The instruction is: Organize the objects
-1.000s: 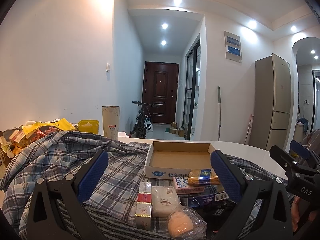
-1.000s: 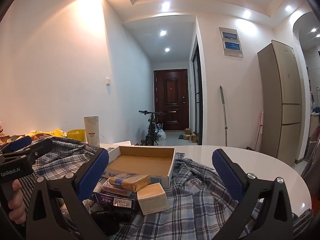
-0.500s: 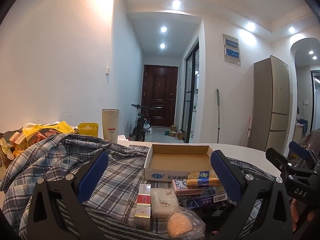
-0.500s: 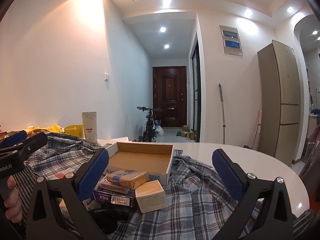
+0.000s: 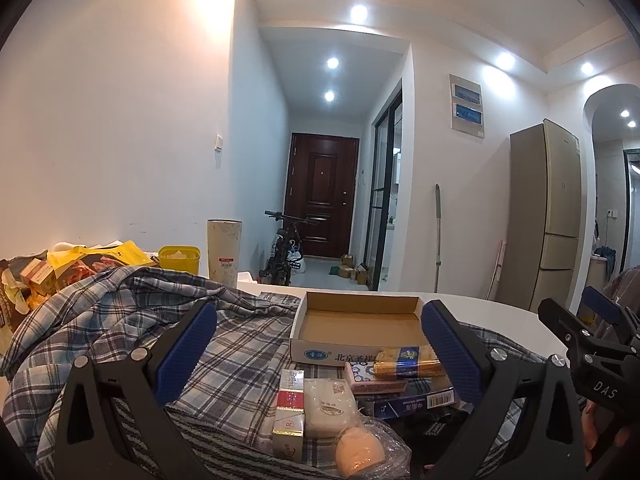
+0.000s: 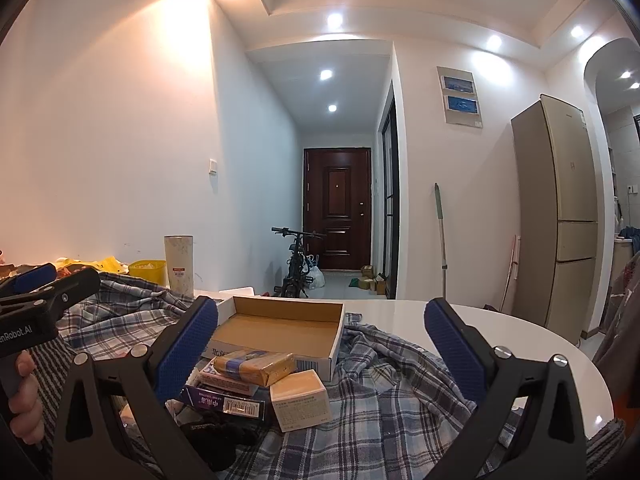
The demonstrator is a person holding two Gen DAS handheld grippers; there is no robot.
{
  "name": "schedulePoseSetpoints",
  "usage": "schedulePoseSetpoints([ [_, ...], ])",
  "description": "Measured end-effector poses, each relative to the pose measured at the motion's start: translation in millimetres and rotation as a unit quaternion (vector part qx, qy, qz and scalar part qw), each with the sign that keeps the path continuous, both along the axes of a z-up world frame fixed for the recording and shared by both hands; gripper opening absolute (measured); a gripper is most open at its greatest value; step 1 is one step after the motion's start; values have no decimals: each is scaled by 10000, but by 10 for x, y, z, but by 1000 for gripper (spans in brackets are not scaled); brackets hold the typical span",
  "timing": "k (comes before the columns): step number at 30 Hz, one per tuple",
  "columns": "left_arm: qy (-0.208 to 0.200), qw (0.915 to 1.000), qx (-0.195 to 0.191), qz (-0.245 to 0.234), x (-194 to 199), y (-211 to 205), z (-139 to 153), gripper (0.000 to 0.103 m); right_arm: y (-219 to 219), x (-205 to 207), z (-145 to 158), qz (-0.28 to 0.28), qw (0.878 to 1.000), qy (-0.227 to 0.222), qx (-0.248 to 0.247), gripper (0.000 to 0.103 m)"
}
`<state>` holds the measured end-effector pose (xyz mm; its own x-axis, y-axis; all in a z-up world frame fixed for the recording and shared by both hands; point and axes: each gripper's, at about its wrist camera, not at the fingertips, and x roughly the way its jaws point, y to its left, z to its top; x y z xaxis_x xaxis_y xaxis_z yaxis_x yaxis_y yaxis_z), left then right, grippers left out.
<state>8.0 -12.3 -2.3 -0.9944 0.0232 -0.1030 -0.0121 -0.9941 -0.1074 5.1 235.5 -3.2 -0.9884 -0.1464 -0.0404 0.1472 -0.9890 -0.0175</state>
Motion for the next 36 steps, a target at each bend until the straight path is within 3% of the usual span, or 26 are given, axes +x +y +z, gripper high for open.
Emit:
schedulePoseSetpoints([
  [29, -10, 10000, 14, 9, 29, 4, 35, 103, -6, -67, -19, -89, 9998, -189, 45, 103],
  [36, -587, 9976, -285, -236, 13, 141, 200, 103, -8, -125, -25, -96, 9993, -349, 58, 103],
])
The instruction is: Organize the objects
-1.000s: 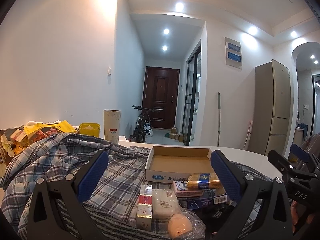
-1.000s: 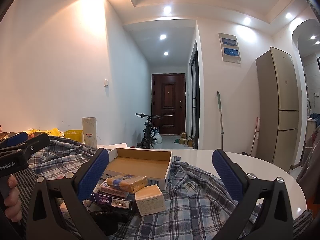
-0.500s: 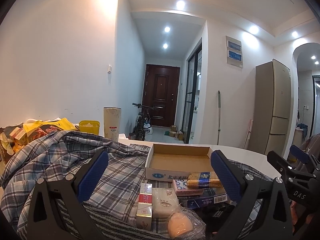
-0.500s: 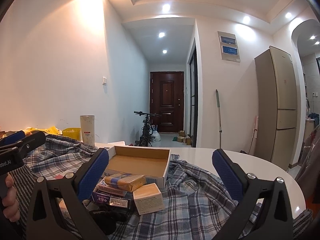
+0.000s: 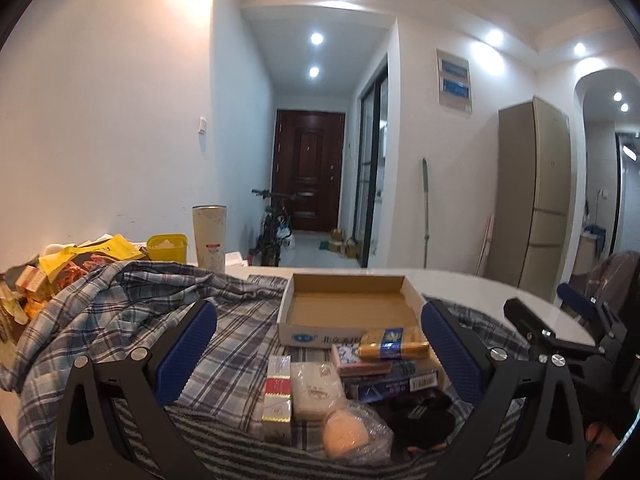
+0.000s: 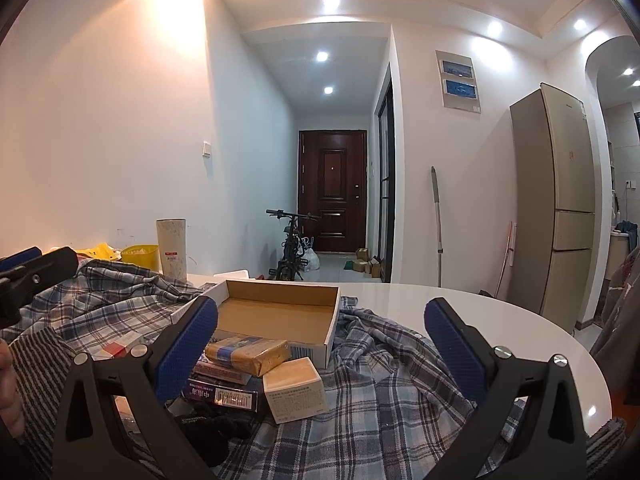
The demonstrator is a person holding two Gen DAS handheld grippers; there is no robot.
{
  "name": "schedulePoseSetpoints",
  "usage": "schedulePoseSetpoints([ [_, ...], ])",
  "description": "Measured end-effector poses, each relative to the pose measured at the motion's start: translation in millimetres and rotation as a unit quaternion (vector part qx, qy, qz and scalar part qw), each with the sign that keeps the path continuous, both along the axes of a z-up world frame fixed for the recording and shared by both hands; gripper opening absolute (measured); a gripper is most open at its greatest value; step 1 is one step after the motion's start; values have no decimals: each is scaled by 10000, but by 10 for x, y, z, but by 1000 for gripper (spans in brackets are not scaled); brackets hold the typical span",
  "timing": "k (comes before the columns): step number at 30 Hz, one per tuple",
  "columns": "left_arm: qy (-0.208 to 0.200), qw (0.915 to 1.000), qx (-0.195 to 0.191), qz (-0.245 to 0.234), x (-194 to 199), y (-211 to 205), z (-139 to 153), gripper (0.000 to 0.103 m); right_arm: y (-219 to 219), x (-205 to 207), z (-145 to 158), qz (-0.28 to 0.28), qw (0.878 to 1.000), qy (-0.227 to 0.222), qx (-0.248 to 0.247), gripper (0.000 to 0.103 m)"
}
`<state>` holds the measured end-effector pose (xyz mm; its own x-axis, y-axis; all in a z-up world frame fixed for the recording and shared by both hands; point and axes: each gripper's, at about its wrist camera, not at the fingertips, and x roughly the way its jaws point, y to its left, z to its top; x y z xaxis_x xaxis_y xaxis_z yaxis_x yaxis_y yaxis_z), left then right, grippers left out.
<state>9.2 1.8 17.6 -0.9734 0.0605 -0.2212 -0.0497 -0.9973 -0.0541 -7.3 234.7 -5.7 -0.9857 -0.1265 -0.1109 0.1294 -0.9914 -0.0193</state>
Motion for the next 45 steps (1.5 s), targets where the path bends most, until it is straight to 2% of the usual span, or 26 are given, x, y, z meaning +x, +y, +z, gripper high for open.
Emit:
schedulePoseSetpoints([
  [3, -191, 9996, -200, 36, 30, 45, -49, 103, 34, 31, 6, 1, 10000, 57, -48, 103],
  [8, -890, 9958, 45, -199, -40, -15, -234, 101, 72, 87, 39, 219, 9994, 217, -186, 103],
  [10, -1065, 9941, 60, -220, -78, -27, -293, 95, 34, 96, 47, 268, 9993, 230, -143, 103],
  [15, -1541, 9871, 158, -397, -187, 36, -422, 91, 45, 143, 68, 247, 9989, 371, -169, 103],
  [18, -1852, 9817, 74, -425, -253, 126, -510, 88, 74, 145, 70, 222, 9987, 391, -240, 103],
  [23, -2140, 9764, -34, -276, -384, 197, -643, 87, 79, 121, 64, 201, 9989, 342, -259, 103],
  [26, -2301, 9719, 175, -468, -478, 179, -640, 87, 71, 133, 58, 188, 9989, 363, -239, 103],
  [28, -2369, 9702, 146, -486, -537, 192, -647, 80, 75, 114, 56, 171, 9991, 317, -243, 103],
  [30, -2593, 9646, -44, -483, -629, 232, -692, 74, 82, 87, 52, 122, 9993, 254, -245, 103],
  [32, -2851, 9563, -237, -606, -723, 270, -770, 63, 93, 71, 47, 111, 9994, 216, -259, 103],
  [35, -3136, 9462, -54, -798, -805, 248, -877, 60, 107, 68, 47, 91, 9993, 207, -282, 103],
  [38, -3221, 9427, 51, -873, -827, 239, -932, 60, 106, 54, 39, 102, 9994, 165, -279, 103],
  [40, -3210, 9430, 129, -874, -821, 222, -942, 53, 99, 30, 34, 106, 9995, 110, -262, 103],
  [45, -2943, 9513, 282, -874, -742, 156, -884, 39, 100, -30, 11, 76, 9996, -38, -251, 103],
])
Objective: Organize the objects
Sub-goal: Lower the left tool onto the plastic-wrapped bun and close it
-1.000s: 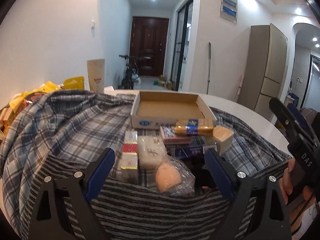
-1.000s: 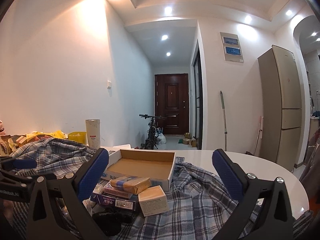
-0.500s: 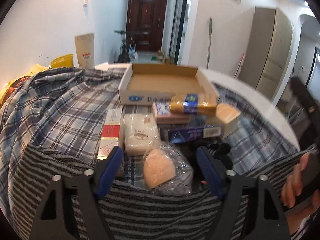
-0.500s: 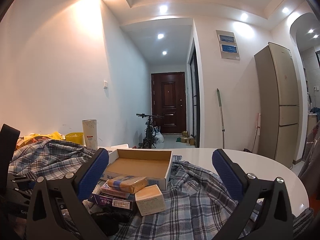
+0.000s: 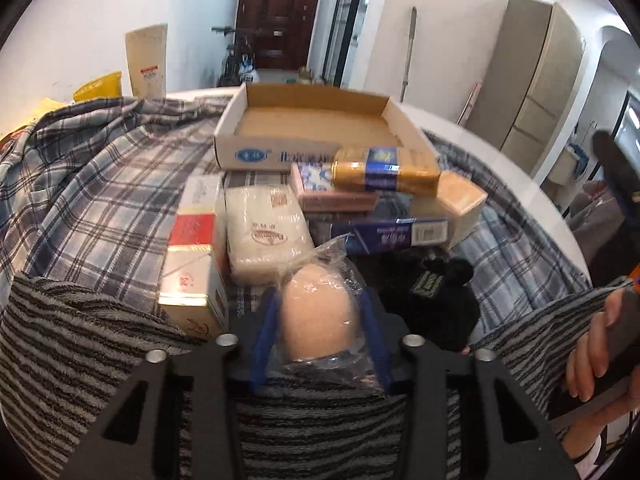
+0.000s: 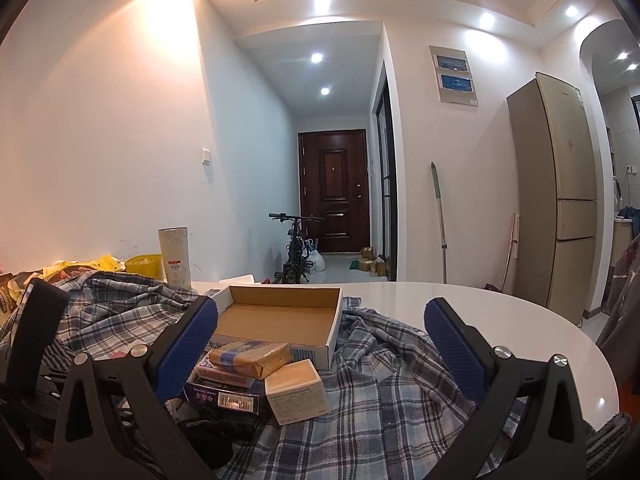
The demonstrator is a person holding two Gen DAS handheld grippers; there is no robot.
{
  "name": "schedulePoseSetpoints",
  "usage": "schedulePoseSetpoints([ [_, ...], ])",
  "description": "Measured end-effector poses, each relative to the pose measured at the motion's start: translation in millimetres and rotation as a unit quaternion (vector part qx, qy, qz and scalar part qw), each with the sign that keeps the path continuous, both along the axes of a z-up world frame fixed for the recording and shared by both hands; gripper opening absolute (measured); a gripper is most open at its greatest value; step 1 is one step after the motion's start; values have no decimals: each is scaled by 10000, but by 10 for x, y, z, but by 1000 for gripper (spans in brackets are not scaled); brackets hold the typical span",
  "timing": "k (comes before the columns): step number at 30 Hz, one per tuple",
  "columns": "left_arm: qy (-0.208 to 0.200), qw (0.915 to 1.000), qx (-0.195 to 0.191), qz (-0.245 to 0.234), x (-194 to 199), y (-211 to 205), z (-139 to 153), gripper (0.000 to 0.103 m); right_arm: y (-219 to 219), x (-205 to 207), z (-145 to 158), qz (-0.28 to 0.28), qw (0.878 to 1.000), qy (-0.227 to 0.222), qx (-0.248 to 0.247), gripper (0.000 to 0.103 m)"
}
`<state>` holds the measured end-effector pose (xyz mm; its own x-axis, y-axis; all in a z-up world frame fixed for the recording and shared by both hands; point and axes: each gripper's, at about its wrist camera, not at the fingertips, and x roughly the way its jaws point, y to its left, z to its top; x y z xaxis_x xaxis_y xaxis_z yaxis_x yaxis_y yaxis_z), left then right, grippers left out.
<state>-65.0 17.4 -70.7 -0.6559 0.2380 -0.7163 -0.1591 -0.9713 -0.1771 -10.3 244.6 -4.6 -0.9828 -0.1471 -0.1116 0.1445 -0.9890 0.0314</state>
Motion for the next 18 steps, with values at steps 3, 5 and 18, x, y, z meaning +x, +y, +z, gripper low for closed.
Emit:
schedulePoseSetpoints([
  [3, 329, 9993, 171, 64, 91, -72, 81, 38, 4, -31, -12, -20, 10000, -85, -7, 103],
  [5, 507, 9983, 263, 115, 138, -113, 124, 38, 3, -51, -15, -8, 9999, -129, -9, 103],
  [18, 1689, 9839, 424, 398, 528, -245, 371, 38, -361, -124, -48, 581, 9819, -1764, 370, 84],
])
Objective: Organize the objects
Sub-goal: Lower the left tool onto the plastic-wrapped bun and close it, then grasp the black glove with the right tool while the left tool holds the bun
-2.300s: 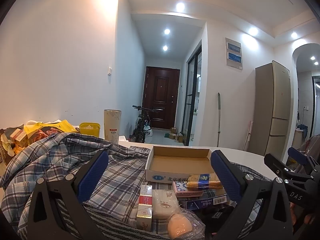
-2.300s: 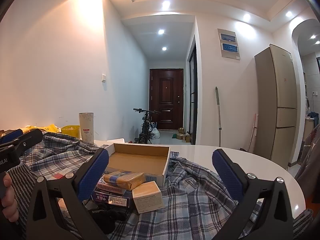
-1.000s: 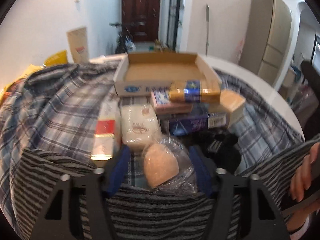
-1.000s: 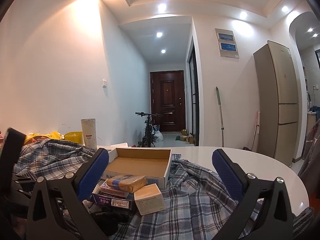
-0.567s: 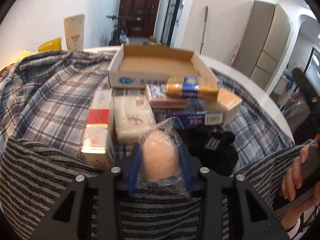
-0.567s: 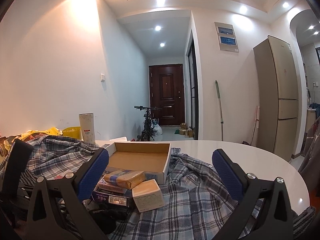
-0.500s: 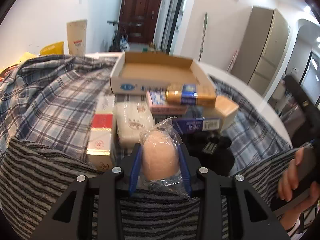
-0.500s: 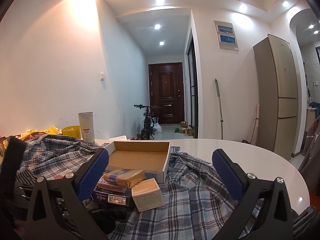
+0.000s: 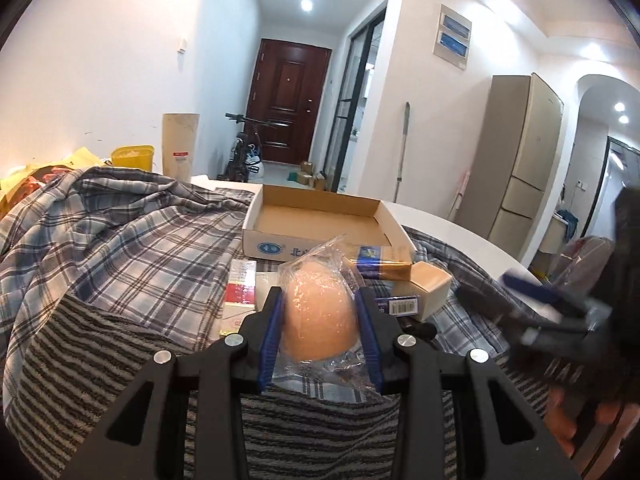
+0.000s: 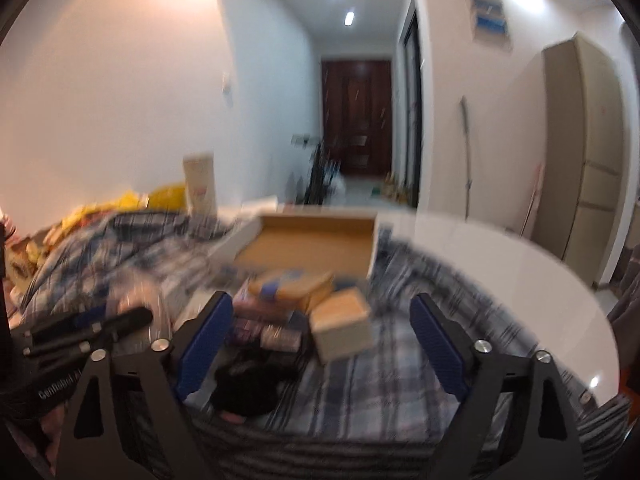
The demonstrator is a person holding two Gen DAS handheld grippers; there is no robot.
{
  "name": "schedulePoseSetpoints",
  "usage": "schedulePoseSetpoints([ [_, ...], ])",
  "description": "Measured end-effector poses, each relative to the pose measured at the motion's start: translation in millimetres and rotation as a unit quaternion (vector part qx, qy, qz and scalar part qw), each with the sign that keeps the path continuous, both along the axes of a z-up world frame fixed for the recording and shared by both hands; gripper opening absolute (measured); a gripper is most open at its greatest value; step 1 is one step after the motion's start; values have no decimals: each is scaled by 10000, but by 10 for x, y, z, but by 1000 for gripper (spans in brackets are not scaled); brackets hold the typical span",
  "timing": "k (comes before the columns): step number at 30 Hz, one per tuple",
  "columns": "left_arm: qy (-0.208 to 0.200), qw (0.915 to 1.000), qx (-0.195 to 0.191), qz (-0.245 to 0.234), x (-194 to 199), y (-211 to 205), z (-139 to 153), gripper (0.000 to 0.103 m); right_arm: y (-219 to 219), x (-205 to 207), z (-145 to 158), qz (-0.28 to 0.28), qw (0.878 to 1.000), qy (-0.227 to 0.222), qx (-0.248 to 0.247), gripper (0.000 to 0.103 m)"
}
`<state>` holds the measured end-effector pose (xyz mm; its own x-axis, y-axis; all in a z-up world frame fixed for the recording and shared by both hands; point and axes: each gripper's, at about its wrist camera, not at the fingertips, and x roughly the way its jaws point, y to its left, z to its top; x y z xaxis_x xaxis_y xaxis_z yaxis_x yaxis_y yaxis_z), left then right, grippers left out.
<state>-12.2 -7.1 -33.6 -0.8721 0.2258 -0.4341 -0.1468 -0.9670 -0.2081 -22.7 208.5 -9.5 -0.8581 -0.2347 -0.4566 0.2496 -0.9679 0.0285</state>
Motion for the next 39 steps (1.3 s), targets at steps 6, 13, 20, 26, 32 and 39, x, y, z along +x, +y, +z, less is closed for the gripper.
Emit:
schedulePoseSetpoints([
  [6, -50, 10000, -32, 64, -13, -9, -7, 38, -168, -158, -328, 659, 9928, -970, -230, 74],
  [13, 23, 9999, -137, 64, 28, 43, -19, 38, -235, -287, -579, 835, 9842, -1548, -208, 51],
  [20, -12, 9999, -152, 36, 22, 46, -32, 38, -303, -330, -682, 1105, 9764, -1843, -235, 35],
  [26, 88, 9999, -83, 25, 63, 21, -10, 38, -270, -256, -590, 1115, 9815, -1526, -294, 31],
  [32, 97, 9984, -555, 68, 53, 124, 163, 38, -197, -196, -280, 1007, 9891, -1052, -198, 31],
  [39, 1085, 9895, -941, 157, 238, 159, 741, 38, -79, -131, 369, 821, 9966, -49, 53, 31],
])
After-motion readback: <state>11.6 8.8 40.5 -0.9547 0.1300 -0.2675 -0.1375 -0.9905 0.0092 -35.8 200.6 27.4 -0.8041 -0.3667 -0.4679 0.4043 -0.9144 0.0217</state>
